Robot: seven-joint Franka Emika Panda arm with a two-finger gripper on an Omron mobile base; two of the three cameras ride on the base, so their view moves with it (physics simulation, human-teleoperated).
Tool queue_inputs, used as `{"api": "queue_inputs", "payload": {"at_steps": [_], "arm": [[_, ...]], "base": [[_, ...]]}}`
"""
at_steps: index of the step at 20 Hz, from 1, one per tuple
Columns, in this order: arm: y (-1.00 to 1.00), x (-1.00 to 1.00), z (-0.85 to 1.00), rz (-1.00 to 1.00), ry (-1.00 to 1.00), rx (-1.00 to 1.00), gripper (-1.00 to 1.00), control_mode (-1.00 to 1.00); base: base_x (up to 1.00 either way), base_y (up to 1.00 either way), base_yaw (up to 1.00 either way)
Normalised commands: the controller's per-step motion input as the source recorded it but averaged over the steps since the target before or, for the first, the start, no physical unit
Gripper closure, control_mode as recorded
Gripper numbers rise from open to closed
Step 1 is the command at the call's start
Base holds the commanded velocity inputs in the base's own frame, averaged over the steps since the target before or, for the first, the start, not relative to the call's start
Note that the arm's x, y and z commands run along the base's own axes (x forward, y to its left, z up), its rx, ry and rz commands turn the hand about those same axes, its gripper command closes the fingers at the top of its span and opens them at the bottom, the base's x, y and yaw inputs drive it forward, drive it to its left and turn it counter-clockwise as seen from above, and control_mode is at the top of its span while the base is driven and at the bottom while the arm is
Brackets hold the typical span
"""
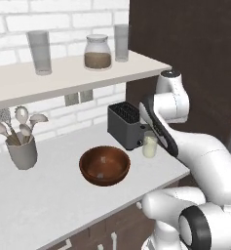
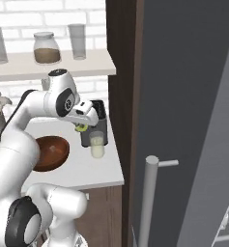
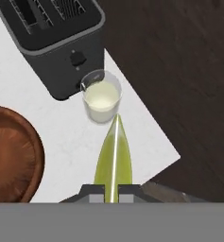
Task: Grab a lemon wedge from the fridge and one ice cube from the ice bowl, and put them in the glass of lemonade.
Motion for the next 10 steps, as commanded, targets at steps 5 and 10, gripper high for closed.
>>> {"api": "queue_inputs", "payload": {"at_steps": [5, 10], "arm": [[-0.38, 0.13, -0.1, -0.02, 0.0, 0.07, 1.0, -1.0], [0.0, 0.1, -0.26, 0.01, 0.0, 0.01, 1.0, -1.0]], "base": [[0.0, 0.0, 0.0], [0.0, 0.0, 0.0]]}}
